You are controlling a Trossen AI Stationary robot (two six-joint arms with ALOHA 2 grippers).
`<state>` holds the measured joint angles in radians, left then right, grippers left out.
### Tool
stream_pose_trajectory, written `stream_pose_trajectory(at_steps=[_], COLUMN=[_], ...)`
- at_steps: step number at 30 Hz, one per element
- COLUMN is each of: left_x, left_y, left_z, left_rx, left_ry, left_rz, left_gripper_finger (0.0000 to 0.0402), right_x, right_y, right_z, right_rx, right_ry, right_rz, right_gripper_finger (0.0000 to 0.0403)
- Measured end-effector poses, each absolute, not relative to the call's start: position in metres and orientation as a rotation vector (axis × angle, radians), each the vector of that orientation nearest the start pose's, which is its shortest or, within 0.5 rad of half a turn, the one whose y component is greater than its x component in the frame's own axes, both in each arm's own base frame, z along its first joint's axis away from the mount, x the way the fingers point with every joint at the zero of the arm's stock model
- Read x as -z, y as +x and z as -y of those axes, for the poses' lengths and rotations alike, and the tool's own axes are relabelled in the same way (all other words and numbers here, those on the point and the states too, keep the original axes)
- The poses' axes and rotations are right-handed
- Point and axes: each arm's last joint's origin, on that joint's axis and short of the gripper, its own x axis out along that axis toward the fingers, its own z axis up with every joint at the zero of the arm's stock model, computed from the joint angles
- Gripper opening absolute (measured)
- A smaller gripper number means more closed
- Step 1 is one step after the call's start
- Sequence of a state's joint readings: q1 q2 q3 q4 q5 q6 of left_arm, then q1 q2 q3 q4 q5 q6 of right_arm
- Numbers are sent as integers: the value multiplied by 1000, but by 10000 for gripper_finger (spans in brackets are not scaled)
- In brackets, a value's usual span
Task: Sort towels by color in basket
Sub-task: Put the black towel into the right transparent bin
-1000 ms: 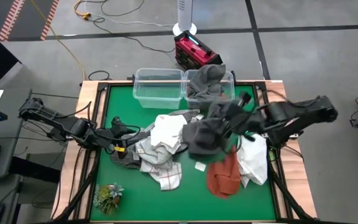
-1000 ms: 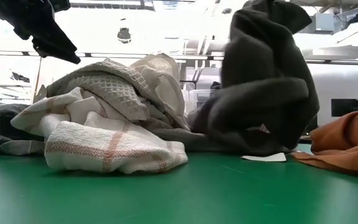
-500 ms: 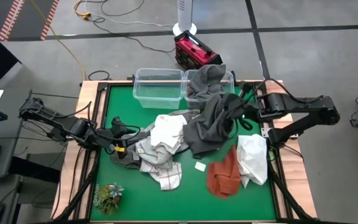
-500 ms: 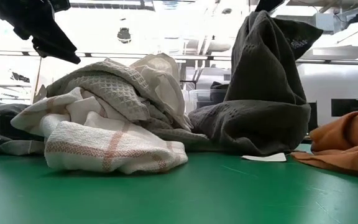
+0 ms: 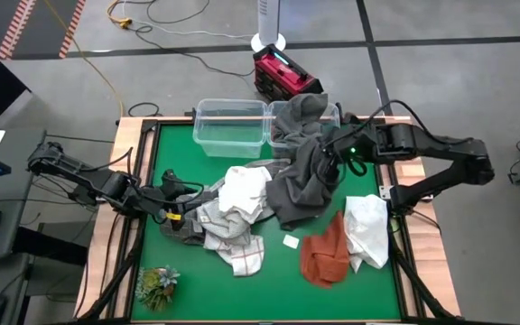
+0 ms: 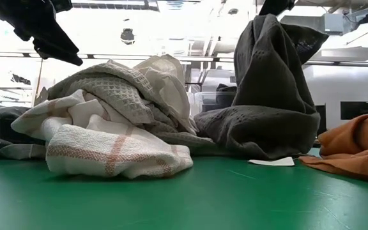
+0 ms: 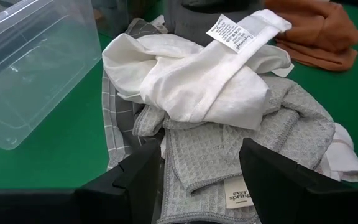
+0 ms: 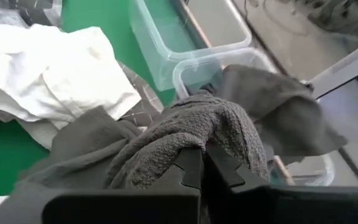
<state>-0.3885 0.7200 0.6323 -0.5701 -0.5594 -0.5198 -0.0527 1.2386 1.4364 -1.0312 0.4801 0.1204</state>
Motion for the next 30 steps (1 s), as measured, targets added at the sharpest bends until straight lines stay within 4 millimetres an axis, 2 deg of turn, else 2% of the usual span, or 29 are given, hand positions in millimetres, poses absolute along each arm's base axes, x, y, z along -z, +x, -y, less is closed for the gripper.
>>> stream_pose_trajectory(at_steps=[7, 13, 19, 23, 30], left_x=[-259, -259, -260, -268, -283], left_y=[139, 139, 139, 145, 152], left_z=[40, 40, 40, 39, 42], left_rx=[-309, -309, -311, -365, -345], left_ry=[-203, -203, -183, -68, -112], left_rz=[-523, -523, -517, -420, -266], left_gripper_finger=[208, 208, 208, 208, 208], right_x=[-382, -393, -402, -401, -400], right_y=[235, 223, 216, 214, 214], right_z=[19, 11, 13, 16, 21], right_rx=[517, 477, 385, 365, 368], right_ry=[-73, -67, 18, 48, 64], right_rz=[-829, -765, -709, -720, -736], right_gripper_finger=[24, 24, 24, 24, 24])
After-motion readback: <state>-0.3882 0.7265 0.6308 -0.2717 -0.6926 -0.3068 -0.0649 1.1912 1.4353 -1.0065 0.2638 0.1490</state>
